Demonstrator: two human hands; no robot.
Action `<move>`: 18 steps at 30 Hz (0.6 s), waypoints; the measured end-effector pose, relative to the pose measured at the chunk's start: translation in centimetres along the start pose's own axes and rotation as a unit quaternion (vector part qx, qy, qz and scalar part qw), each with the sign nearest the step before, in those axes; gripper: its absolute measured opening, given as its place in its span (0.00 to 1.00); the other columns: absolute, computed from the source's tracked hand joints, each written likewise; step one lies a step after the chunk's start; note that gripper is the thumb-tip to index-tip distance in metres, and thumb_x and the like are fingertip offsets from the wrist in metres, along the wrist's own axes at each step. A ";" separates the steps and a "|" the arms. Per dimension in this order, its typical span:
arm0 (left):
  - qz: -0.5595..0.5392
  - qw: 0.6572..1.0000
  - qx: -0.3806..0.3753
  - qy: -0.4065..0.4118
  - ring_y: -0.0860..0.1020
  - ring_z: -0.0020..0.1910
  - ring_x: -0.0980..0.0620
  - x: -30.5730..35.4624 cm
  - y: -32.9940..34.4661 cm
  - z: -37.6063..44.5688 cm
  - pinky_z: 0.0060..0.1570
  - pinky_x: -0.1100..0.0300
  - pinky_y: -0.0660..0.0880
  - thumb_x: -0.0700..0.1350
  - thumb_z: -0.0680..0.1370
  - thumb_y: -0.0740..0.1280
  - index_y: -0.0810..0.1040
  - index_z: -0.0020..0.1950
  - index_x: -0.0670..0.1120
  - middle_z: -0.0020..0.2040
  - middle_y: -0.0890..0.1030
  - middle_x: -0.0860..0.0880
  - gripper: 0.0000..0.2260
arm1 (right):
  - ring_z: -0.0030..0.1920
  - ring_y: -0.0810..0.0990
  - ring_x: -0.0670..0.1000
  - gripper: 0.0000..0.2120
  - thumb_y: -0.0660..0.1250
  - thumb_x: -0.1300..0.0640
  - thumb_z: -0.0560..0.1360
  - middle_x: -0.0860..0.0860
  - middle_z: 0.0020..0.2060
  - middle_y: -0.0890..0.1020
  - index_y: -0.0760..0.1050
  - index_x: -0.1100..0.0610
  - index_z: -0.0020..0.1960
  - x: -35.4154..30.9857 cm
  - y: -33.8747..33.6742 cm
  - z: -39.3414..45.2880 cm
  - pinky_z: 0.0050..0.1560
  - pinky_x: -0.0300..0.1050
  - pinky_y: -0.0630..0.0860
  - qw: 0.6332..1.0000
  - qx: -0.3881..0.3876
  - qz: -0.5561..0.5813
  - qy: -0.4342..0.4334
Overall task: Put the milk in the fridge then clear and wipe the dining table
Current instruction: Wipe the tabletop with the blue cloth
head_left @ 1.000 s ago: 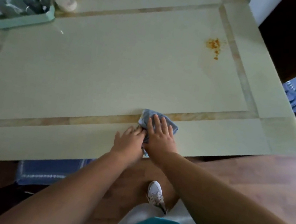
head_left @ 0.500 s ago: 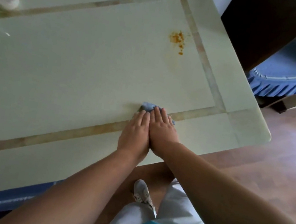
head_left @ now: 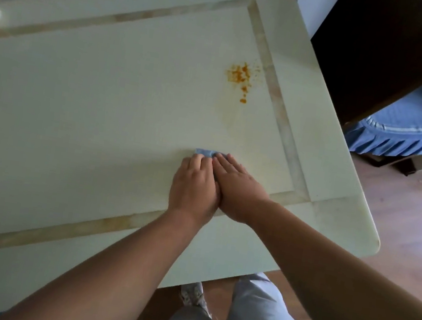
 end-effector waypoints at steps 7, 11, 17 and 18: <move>0.025 0.997 -0.054 0.042 0.53 0.78 0.39 0.3 4.7 -1.3 0.76 0.47 0.55 0.46 0.82 0.50 0.51 0.78 0.34 0.78 0.54 0.35 0.27 | 0.78 0.35 0.49 0.29 0.46 0.55 0.82 0.48 0.80 0.42 0.39 0.54 0.81 0.9 1.1 -1.7 0.78 0.45 0.39 0.998 0.030 0.007 -0.050; 0.060 0.997 -0.039 0.018 0.53 0.79 0.40 0.2 4.5 0.4 0.75 0.46 0.58 0.51 0.82 0.46 0.52 0.78 0.35 0.79 0.55 0.37 0.29 | 0.79 0.38 0.51 0.29 0.38 0.51 0.80 0.50 0.80 0.44 0.42 0.56 0.80 2.0 0.4 0.2 0.79 0.49 0.43 0.995 0.043 -0.040 -0.085; 0.075 0.993 -0.087 -0.021 0.43 0.79 0.41 -0.2 4.8 6.1 0.77 0.46 0.48 0.51 0.79 0.40 0.43 0.79 0.36 0.80 0.44 0.38 0.31 | 0.79 0.39 0.52 0.30 0.48 0.57 0.81 0.50 0.80 0.46 0.43 0.57 0.81 2.3 -4.1 4.9 0.79 0.49 0.42 0.998 0.031 -0.028 -0.043; 0.083 0.991 -0.099 -0.023 0.40 0.79 0.41 -0.3 4.9 6.6 0.77 0.46 0.45 0.52 0.78 0.38 0.40 0.79 0.37 0.80 0.41 0.38 0.32 | 0.79 0.41 0.51 0.31 0.49 0.58 0.79 0.50 0.80 0.48 0.45 0.57 0.81 1.8 -5.0 5.2 0.79 0.47 0.42 0.998 0.039 0.015 -0.046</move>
Point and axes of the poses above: each hand's wrist, its own z-axis towards the middle knuckle, its own y-axis out of the palm, x = y × z, the point moved 6 cm from there along z, towards the middle knuckle
